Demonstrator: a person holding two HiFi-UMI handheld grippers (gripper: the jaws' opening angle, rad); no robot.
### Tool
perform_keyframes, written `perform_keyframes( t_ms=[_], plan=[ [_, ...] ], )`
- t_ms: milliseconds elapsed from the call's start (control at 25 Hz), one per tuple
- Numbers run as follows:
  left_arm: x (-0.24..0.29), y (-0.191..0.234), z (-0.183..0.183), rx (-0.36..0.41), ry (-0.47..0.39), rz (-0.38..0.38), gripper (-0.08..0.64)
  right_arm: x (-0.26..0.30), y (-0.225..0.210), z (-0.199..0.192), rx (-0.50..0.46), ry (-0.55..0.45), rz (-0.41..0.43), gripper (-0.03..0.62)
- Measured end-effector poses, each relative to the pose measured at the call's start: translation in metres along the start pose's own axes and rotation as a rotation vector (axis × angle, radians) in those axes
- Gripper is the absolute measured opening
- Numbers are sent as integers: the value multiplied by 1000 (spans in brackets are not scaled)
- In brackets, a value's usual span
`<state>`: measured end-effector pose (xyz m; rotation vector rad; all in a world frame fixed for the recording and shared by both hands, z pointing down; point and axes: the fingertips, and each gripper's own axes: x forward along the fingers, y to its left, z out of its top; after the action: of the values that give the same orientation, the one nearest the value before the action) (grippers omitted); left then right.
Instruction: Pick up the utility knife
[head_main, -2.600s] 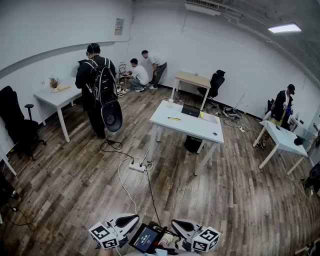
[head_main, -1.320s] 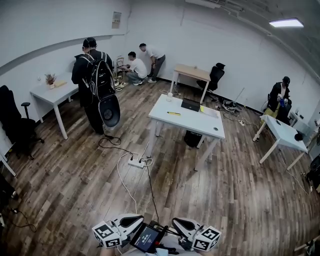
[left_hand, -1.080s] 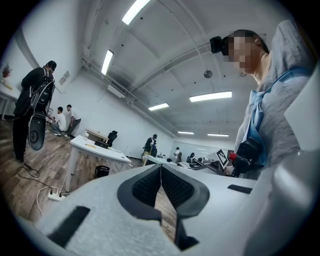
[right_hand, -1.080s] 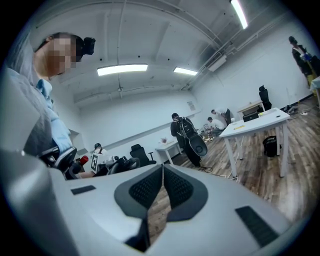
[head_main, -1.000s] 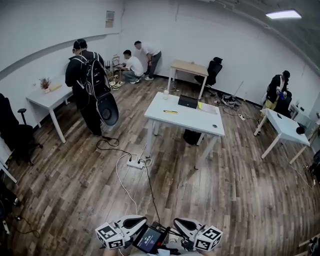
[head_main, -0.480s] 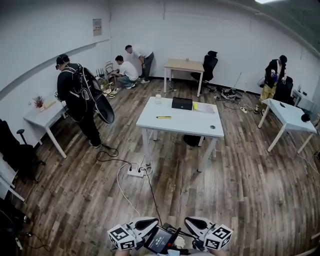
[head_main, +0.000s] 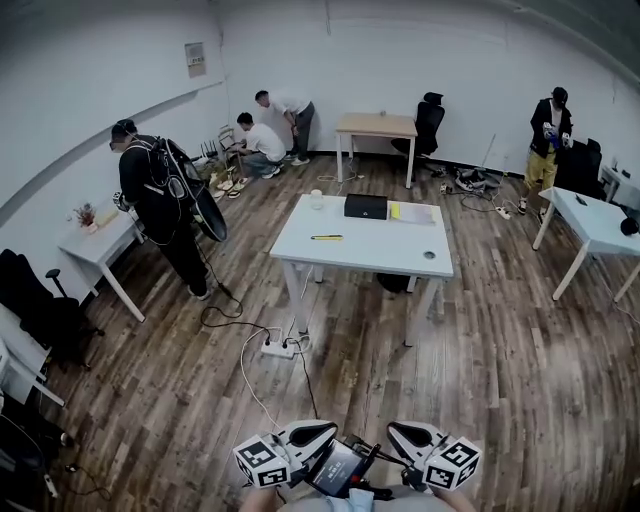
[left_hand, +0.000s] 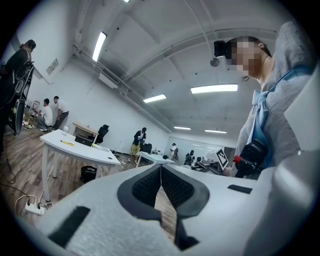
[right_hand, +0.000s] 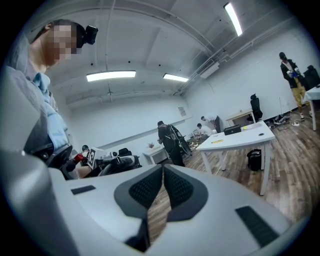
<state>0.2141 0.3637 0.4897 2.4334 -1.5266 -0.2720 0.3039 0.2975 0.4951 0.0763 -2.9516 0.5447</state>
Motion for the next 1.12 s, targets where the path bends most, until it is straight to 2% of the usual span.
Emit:
perform_keyframes(
  t_ms=[160, 320, 480, 640, 800, 1120],
  plan=[
    [20, 9, 8, 10, -2, 3, 18, 5, -11, 0, -23, 17, 36, 31],
    [24, 22, 9, 27, 9, 41, 18, 9, -29, -1, 65, -27, 6, 31],
    [26, 39, 8, 6, 13, 64, 18, 24, -37, -3, 108, 1, 33, 31],
    [35, 64, -1, -17, 15, 84, 18, 31, -65, 5, 135, -23, -10, 31],
    [54, 95, 3, -19, 35, 73, 18, 47, -97, 13, 169, -33, -49, 31],
    [81, 176, 19, -32, 39, 100, 18, 106, -159, 32, 92, 55, -102, 31]
  ],
)
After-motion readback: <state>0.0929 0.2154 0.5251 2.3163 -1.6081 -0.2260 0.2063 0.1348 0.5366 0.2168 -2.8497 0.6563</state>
